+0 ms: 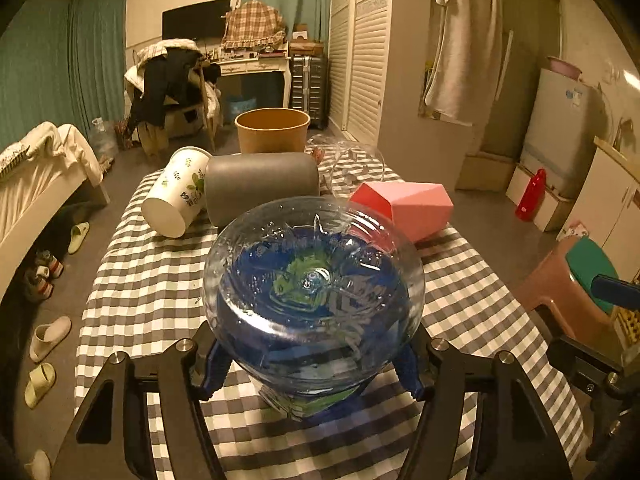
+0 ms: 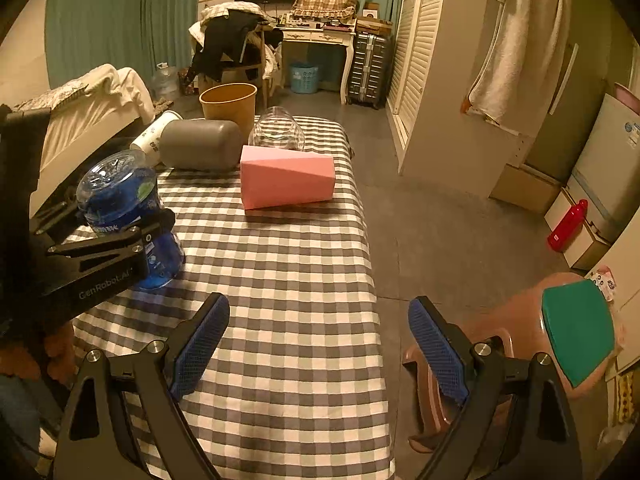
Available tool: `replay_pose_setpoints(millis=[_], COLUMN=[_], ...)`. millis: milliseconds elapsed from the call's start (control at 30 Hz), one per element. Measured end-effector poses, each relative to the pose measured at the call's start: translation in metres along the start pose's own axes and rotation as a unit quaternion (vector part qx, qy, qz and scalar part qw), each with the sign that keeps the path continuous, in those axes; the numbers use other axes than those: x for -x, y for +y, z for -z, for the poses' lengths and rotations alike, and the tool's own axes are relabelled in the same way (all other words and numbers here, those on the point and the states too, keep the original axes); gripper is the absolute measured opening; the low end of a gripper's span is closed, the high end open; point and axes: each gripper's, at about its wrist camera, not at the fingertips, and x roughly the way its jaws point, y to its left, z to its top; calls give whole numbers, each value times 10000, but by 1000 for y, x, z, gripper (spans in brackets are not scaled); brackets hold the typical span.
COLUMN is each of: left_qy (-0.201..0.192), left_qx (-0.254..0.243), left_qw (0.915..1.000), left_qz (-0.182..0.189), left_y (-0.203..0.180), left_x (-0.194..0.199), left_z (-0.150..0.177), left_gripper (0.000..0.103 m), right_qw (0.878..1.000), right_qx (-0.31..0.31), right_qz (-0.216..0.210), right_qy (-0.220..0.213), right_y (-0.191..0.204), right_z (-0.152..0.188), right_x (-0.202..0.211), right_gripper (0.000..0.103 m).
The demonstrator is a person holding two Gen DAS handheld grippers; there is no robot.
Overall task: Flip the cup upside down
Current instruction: 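Rotate the bottle in the left gripper so its cap points down, then lower the inverted bottle onto the table and open the left gripper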
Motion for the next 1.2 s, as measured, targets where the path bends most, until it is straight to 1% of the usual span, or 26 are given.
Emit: replay_pose_setpoints(millis=[100, 167, 200, 233, 300, 433, 600, 967, 1100, 1200], left_qy=[9, 46, 75, 100, 103, 52, -66, -481, -647, -767], left_qx=[-24, 105, 191, 266, 351, 263, 190, 100, 76, 134], left_qw=[10000, 9999, 9998, 9995, 9992, 9995, 9996, 9986, 9977, 9967], left_qz=[-18, 3, 65, 138, 184, 174, 201, 174, 196, 214], left_y=[-2, 0, 2, 4, 7, 4, -1, -2, -3, 2], left_x=[1, 2, 2, 3, 5, 12, 24, 52, 67, 82], left_z=[1, 0, -1, -2, -4, -8, -15, -42, -49, -49], left_gripper=[68, 69, 71, 75, 80, 81, 83, 83, 83, 83], right_qw=[10000, 10000, 10000, 10000, 10000, 9999, 9998, 9992, 9989, 9982], right_qx=[10, 3, 3, 2, -6, -25, -18, -63, -60, -44], right_qz=[5, 5, 3, 8, 10, -12, -6, 78, 68, -2], right_qy=[5, -6, -10, -20, -54, -109, -192, -386, -466, -606], right_y=[0, 0, 0, 0, -1, 0, 1, -2, 0, 1], right_z=[0, 0, 0, 0, -1, 0, 1, 4, 4, 4], right_x=[0, 0, 0, 1, 4, 11, 24, 53, 63, 73], right_gripper=[91, 91, 91, 91, 91, 91, 91, 91, 91, 91])
